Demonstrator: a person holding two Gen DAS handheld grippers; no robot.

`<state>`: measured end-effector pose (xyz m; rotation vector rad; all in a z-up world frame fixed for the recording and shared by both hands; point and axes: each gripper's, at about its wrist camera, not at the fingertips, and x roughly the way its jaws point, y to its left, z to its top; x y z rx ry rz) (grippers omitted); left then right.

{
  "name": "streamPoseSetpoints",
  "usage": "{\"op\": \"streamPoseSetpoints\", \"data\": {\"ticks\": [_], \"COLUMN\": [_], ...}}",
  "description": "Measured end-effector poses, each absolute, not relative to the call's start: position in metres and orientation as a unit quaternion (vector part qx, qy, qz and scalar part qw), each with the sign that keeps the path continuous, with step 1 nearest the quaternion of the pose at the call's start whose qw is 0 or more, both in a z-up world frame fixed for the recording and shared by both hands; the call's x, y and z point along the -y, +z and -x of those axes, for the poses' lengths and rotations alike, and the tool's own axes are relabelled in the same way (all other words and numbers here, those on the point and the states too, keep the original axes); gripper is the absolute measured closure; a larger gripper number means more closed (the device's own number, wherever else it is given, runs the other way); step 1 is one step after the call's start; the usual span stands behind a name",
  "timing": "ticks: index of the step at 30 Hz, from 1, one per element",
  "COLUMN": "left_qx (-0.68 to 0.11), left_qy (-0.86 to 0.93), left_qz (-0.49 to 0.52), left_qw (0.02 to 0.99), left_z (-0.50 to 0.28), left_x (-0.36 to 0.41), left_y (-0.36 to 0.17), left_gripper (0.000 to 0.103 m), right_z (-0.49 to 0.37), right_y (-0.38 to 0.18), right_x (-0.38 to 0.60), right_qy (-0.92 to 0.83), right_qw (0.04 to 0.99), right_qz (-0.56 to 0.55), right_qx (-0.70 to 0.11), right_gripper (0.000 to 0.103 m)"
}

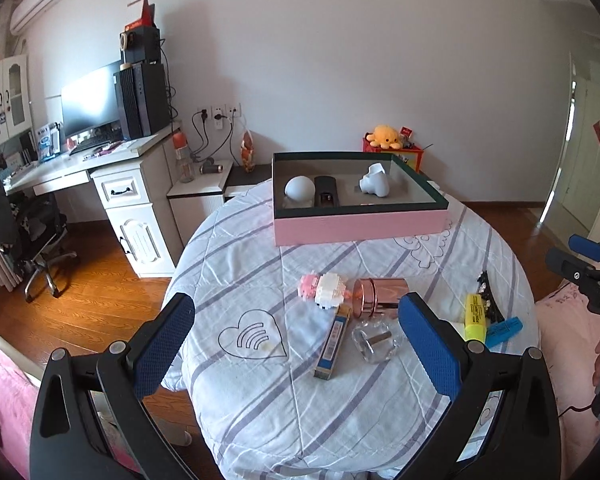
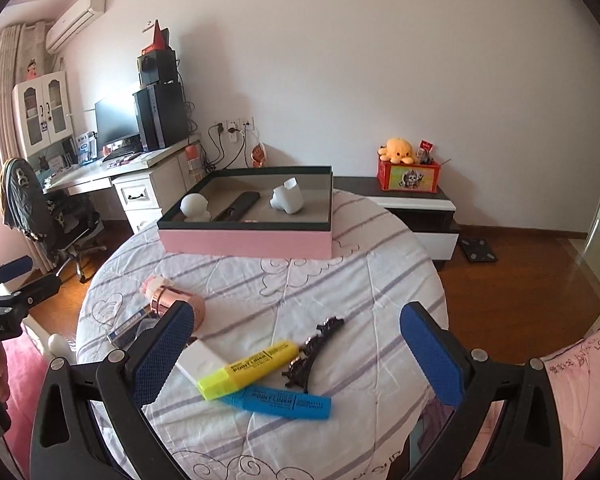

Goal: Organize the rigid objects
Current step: 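Withdraw both tools from the box back over the bed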

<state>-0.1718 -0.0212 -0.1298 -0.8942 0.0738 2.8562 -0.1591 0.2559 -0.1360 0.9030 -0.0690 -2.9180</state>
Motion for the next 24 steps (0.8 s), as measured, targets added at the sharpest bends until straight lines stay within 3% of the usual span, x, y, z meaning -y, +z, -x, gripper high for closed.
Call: {"op": "streamPoseSetpoints", "data": {"ticks": [19,24], "left_qx": [-0.069,-0.070], "left_qy": [0.918,0.907], "left_qz": [0.386,0.407], "left_qw": [0.066,0.080], "left_z": [0.212,0.224], "left_x": [0.016,0.012], "left_y": [-0.212,-0.228], "left_gripper": [0.001,0.017], "right_z": [0.181,0.188], "right_y": [-0.190,-0.199], "right_x": [-0.274,-0.278], "right_qy": [-0.932,-0.927], "right_qw": [0.020,0.019], "right_qz": [-0.360,-0.372], "right_qx": [0.032,0.033], "right_gripper": [0.000,0.000]}}
